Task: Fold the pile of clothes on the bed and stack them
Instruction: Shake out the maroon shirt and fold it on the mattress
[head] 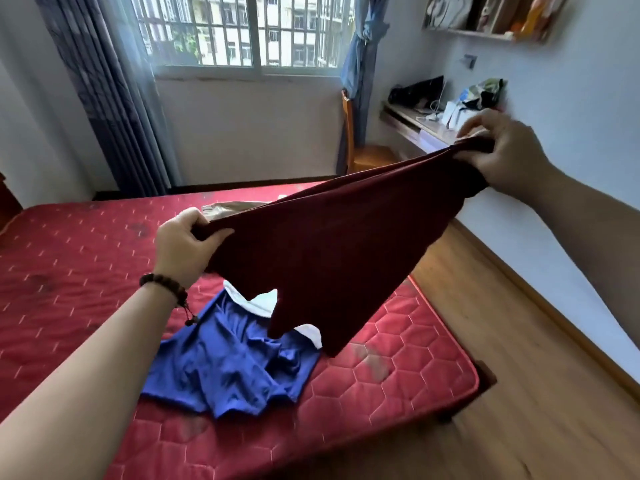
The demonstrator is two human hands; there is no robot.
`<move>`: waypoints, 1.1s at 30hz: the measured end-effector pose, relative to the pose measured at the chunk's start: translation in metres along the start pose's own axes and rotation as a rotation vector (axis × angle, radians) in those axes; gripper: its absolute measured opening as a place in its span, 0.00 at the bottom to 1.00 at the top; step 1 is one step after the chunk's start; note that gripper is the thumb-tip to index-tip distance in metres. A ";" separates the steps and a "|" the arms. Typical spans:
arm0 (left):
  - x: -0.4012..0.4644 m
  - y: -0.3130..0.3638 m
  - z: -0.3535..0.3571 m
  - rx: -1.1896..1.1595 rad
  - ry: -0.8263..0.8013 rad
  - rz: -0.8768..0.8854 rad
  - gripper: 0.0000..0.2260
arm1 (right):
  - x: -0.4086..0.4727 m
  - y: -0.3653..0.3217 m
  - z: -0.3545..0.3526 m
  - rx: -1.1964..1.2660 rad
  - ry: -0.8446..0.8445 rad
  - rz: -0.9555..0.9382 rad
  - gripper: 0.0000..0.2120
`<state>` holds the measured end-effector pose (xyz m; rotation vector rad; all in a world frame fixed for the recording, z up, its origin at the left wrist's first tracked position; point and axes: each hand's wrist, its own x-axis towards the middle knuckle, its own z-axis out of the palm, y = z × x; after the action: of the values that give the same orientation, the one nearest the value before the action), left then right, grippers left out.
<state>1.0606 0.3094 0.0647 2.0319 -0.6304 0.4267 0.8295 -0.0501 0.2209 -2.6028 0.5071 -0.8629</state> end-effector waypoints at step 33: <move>-0.070 -0.146 0.437 0.095 -0.646 -0.734 0.03 | -0.001 0.425 0.342 0.040 -0.503 0.697 0.04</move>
<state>1.1112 0.0140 -0.2917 2.3140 -0.1849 -0.6625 0.9477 -0.3480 -0.2201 -2.2180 1.1129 0.0082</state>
